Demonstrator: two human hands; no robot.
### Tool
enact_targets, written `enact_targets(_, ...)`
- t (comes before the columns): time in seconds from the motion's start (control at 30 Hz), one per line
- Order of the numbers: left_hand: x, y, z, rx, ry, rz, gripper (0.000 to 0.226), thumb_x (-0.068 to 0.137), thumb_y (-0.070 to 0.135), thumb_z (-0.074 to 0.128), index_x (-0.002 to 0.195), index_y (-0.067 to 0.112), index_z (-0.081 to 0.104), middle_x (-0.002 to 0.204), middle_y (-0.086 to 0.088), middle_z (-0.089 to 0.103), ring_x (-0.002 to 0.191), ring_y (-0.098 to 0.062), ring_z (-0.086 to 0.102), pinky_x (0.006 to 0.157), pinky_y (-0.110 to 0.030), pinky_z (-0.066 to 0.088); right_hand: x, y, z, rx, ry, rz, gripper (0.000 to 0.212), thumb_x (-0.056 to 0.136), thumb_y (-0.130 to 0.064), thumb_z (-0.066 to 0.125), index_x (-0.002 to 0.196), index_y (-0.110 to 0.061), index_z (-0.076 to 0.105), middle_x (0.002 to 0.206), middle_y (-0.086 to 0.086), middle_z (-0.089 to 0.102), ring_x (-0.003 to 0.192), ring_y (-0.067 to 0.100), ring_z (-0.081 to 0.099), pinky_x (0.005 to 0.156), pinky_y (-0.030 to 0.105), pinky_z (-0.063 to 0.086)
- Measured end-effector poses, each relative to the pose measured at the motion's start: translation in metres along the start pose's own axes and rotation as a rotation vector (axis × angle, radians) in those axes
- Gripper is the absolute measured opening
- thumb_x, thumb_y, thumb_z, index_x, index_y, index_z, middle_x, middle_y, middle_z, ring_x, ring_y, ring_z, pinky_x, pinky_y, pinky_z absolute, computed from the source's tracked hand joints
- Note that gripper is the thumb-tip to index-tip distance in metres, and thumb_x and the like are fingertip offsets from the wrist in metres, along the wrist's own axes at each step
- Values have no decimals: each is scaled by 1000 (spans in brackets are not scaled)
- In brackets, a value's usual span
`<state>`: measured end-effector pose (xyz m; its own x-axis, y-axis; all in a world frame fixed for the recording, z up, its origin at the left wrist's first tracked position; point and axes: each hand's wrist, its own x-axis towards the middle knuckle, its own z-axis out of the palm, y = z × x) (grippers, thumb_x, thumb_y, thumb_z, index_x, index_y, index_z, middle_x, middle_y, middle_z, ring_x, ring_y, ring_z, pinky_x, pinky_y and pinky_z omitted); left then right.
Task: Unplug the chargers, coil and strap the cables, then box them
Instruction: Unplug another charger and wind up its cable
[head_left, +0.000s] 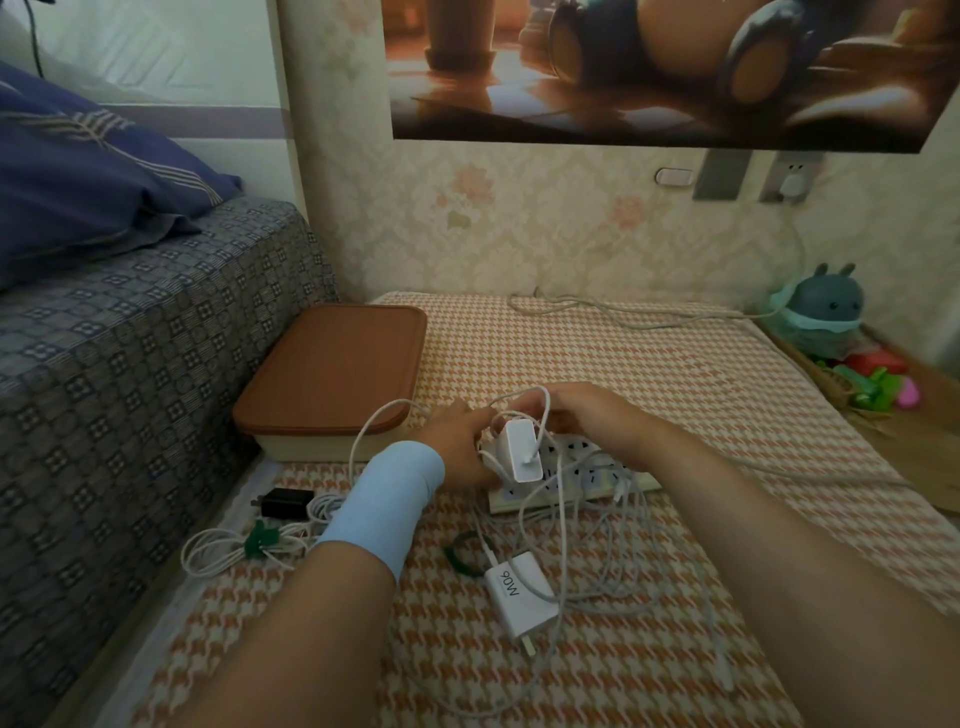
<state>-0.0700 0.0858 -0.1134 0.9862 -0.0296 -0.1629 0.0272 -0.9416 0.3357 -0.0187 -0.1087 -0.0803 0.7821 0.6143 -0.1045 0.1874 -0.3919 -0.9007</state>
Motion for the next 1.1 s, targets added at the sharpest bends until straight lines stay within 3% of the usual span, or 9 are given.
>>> enact_targets(0.1,2,-11,-4,50,-41,-70,52,72,60,73,117,43,53,120,2,57,106,-24,56,92,-41,52,2,11,-9,-403,13,19,44,93,2,53,125,-24,70,132,0,64,125,18,57,98,34,50)
enact_targets(0.3,5,-15,15,-350,70,-25,21,102,31,45,104,34,65,122,2,64,109,-24,58,99,-42,47,1,7,3,-811,-244,125,58,86,-22,69,139,-38,51,130,-7,61,109,21,60,98,43,50)
enact_targets(0.43,9,-6,17,-328,144,-38,23,101,30,45,83,39,55,99,4,63,91,-23,59,81,-36,50,5,13,18,-1080,-224,85,33,87,-25,67,110,-27,43,118,7,50,112,30,45,105,49,34)
enact_targets(0.67,2,-14,18,-123,105,-114,31,105,35,30,88,25,54,102,-2,62,97,-27,58,83,-37,49,-1,22,9,-891,-136,-85,44,81,-23,69,80,-47,32,97,0,41,86,21,38,76,39,42)
enact_targets(0.73,-3,-10,9,-172,80,-118,35,104,34,32,80,26,56,100,-11,64,83,-26,56,70,-33,44,2,23,7,-851,-102,-99,41,80,-28,69,87,-48,34,100,1,44,83,21,40,73,37,40)
enact_targets(0.8,-12,-7,0,-270,97,-135,45,102,37,38,65,24,60,74,-8,62,67,-24,54,60,-30,41,3,24,3,-813,-74,-84,42,81,-27,69,103,-49,41,105,2,48,84,22,43,72,37,39)
enact_targets(0.9,-28,-8,-6,-551,186,-106,47,100,35,50,58,20,64,57,3,63,63,-23,59,68,-35,50,2,17,0,-920,12,-51,52,86,-34,72,132,-37,50,113,2,54,97,28,53,79,40,46)
enact_targets(1.0,-36,3,-7,-820,381,-56,37,102,28,49,71,20,68,67,-1,65,65,-19,56,71,-41,53,4,11,12,-1083,-29,8,49,92,-33,67,138,-31,49,122,4,58,107,32,56,87,42,45)
enact_targets(1.1,-38,22,-7,-872,315,-18,29,104,26,45,101,19,73,79,-6,64,70,-15,56,65,-23,48,4,9,8,-875,-62,71,54,93,-32,66,143,-34,47,140,5,56,106,27,57,90,42,50)
